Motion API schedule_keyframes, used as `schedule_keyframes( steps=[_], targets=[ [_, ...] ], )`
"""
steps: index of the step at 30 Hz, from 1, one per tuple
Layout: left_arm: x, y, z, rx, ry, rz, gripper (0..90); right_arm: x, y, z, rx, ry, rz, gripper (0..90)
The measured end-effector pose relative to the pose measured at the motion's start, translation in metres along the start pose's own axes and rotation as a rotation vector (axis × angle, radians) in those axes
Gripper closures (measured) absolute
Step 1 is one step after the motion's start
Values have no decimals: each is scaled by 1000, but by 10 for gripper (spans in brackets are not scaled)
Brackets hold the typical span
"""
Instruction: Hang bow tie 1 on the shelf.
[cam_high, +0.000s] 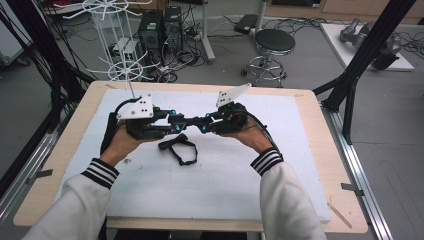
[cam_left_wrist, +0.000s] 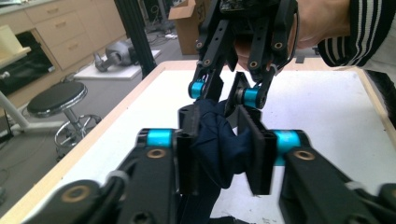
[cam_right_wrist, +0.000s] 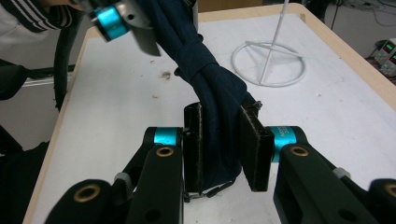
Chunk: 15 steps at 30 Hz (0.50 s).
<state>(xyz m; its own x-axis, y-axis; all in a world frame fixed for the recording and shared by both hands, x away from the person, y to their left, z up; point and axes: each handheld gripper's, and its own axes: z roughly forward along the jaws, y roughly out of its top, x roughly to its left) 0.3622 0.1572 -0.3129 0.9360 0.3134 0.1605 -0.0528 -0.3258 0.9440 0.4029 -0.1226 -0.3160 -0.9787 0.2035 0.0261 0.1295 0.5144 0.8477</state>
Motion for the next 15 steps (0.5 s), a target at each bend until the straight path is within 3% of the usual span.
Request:
schedule_keyframes(
  steps=[4,15],
  targets=[
    [0,0,-1,7,0,-20,767,1,0,2,6,8,-1,728],
    [-1,2,-3,0,11,-16,777,1,1,1,-7,11,-8,699]
  ],
)
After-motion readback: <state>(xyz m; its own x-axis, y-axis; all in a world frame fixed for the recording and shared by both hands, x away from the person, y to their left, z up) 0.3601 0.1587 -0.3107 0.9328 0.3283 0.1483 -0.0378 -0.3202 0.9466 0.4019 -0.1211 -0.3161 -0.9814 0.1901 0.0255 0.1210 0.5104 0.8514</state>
